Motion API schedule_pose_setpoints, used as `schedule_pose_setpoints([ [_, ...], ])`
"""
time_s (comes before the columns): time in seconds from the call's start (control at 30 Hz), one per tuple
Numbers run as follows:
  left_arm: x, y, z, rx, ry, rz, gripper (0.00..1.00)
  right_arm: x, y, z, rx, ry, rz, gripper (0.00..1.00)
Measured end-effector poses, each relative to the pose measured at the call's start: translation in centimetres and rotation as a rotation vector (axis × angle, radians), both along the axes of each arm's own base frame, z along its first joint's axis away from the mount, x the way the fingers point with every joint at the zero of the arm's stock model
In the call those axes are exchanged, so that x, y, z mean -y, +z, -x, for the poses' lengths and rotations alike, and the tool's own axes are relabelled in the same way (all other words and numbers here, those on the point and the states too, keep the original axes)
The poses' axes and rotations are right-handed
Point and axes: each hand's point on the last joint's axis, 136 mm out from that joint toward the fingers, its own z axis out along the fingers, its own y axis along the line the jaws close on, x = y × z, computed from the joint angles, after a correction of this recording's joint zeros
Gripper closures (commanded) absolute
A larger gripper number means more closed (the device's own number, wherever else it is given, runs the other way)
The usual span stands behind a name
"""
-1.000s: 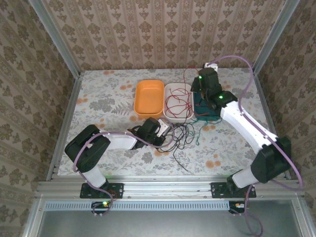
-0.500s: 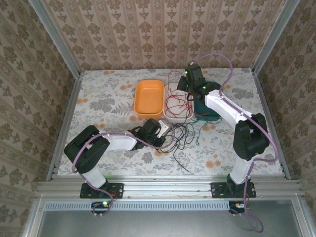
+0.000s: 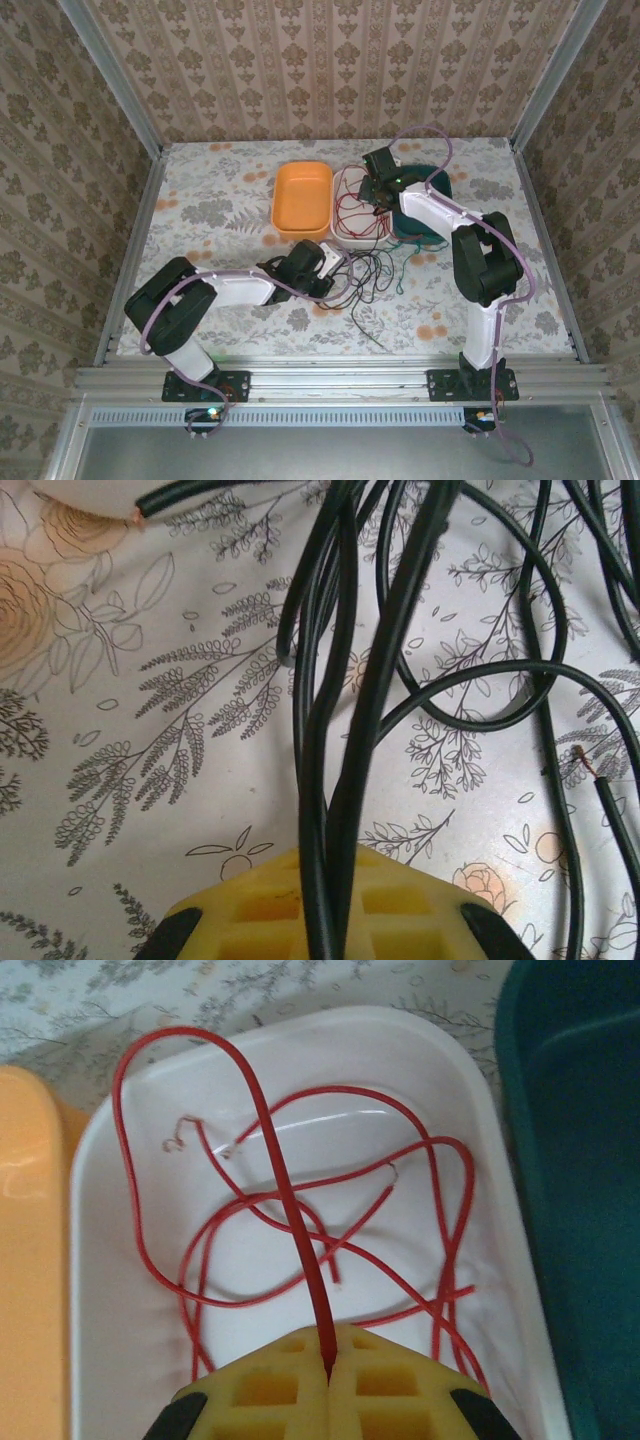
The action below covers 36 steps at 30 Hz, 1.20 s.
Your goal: Untangle the cables
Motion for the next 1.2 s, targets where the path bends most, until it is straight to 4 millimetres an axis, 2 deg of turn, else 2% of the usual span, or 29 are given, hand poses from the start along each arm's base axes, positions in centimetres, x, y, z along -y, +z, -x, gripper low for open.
schedule_pose_setpoints([
  [0.2, 0.0, 0.2, 0.0, 0.004, 0.000, 0.004, 1.00, 0.6, -1.0, 1.2, -0.065, 0.002, 0.028, 0.98],
  [0.23, 0.0, 0.2, 0.0, 0.003, 0.000, 0.003, 1.00, 0.6, -1.2, 1.5, -0.077, 0.005, 0.028, 0.89],
  [0.27, 0.0, 0.2, 0.0, 0.003, 0.000, 0.002, 1.00, 0.5, -1.3, 1.6, -0.086, 0.010, 0.024, 0.73],
  [0.37, -0.1, 0.1, 0.1, 0.000, 0.000, -0.002, 1.00, 0.1, -1.4, 1.8, -0.095, 0.038, 0.012, 0.57],
  [0.47, -0.1, 0.1, 0.1, -0.002, 0.000, -0.005, 1.00, -0.2, -0.8, 2.2, -0.090, 0.068, 0.006, 0.49],
  [0.7, -0.1, 0.1, 0.1, -0.002, 0.000, -0.004, 1.00, 1.1, 3.9, 5.8, -0.022, 0.100, -0.003, 0.46],
  [0.8, -0.1, 0.1, 0.1, -0.001, -0.001, -0.003, 1.00, 1.9, 4.8, 7.7, -0.019, 0.112, 0.005, 0.47],
  [0.9, -0.1, 0.1, 0.1, -0.001, -0.001, -0.002, 1.00, 2.2, 3.6, 9.8, -0.065, 0.147, 0.011, 0.51],
  [1.07, -0.1, -0.2, 0.1, -0.007, -0.003, -0.005, 1.00, 0.5, 0.1, 13.3, -0.211, 0.280, -0.047, 0.63],
  [1.2, -0.1, -0.6, 0.3, -0.017, -0.008, -0.012, 1.00, -0.8, -1.7, 14.8, -0.279, 0.357, -0.093, 0.64],
])
